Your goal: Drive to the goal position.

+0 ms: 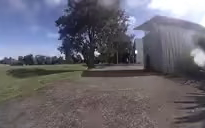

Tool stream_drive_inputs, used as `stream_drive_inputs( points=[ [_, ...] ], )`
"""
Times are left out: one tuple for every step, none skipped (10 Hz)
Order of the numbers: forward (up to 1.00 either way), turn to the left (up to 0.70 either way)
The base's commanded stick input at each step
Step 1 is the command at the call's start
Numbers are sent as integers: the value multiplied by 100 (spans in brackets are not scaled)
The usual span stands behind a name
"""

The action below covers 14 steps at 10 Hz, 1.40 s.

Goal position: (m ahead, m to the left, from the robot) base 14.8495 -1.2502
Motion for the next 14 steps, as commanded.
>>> stream_drive_inputs(
  points=[
    [0, 0],
    [0, 0],
    [0, 0],
    [0, 0],
    [0, 0],
    [0, 0],
    [23, 0],
    [53, 0],
    [100, 0],
    [100, 0],
    [100, 0],
    [100, 0],
    [100, 0],
    [100, -6]
  ],
)
